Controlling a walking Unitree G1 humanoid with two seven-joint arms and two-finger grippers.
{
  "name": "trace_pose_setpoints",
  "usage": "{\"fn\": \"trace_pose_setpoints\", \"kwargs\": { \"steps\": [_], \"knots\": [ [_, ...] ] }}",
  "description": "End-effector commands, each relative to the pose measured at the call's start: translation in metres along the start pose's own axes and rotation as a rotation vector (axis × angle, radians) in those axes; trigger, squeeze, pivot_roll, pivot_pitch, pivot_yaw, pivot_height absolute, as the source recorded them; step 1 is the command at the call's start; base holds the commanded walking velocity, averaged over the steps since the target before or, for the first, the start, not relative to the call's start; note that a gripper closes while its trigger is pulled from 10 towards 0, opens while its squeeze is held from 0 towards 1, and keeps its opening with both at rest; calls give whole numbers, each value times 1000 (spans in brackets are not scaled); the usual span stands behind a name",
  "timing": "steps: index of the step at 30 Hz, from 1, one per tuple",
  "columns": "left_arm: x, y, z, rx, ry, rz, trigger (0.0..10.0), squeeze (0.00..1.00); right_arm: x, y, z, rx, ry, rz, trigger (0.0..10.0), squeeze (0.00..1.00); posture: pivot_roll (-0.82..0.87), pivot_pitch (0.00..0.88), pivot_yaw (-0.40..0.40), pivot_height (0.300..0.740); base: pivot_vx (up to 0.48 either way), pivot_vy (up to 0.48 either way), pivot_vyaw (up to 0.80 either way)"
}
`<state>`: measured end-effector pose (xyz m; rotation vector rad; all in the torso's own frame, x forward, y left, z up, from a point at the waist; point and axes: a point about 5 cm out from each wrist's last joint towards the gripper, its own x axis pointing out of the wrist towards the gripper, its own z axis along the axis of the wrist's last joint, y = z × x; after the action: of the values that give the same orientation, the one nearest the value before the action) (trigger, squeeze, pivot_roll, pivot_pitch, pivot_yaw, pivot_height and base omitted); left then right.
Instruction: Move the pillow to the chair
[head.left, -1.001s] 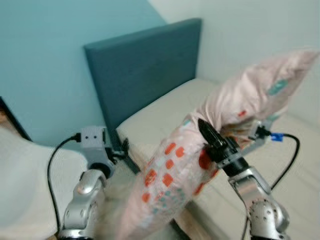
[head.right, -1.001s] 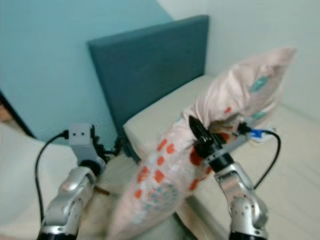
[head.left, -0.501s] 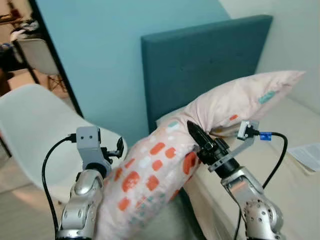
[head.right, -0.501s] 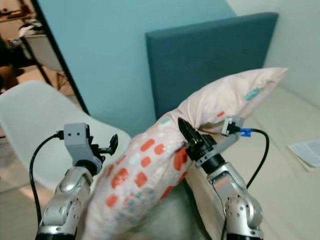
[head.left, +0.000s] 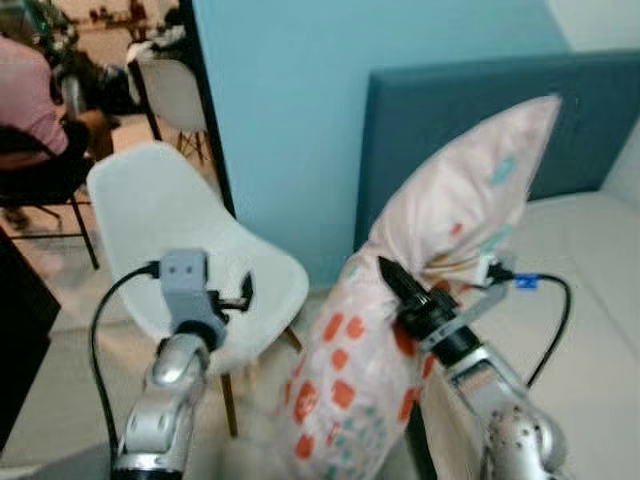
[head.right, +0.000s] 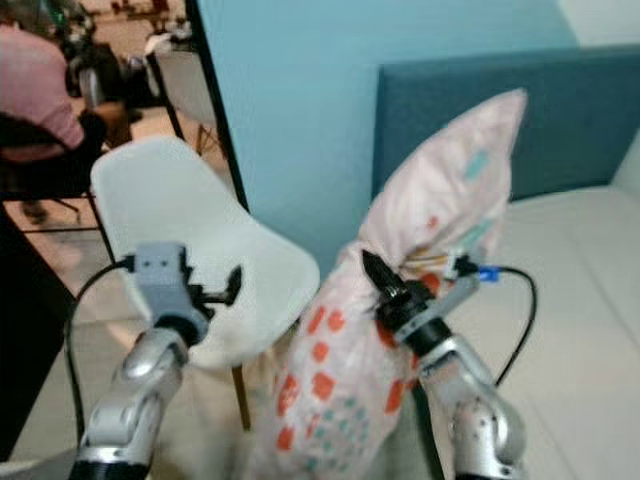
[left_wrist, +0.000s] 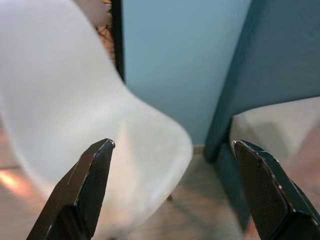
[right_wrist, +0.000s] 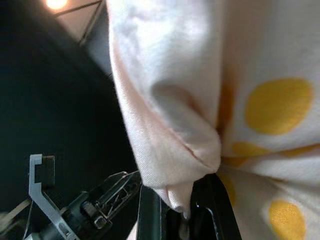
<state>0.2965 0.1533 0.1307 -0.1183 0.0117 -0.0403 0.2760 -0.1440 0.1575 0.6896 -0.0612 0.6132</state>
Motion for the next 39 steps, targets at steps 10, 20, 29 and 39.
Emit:
{"fn": "trace_pose_setpoints", "kwargs": {
  "steps": [10,20,29,39],
  "knots": [
    [0,-1,-9,-1,35,-11,10000,0,4,6,9,-24,-41,53,10000,0,-56,8,9,740,0,0,745],
    [0,-1,-9,5,36,-15,10000,0,5,4,8,-30,-42,33,10000,0,-57,7,7,740,0,0,741],
    [0,-5,-9,39,25,-50,10000,0,6,-8,5,-19,-28,-61,10000,0,-58,0,5,740,192,0,0],
    [1,-6,-10,43,28,-59,10000,0,7,-9,2,-1,-1,-67,10000,0,-58,0,4,740,314,0,-312]
  ]
}}
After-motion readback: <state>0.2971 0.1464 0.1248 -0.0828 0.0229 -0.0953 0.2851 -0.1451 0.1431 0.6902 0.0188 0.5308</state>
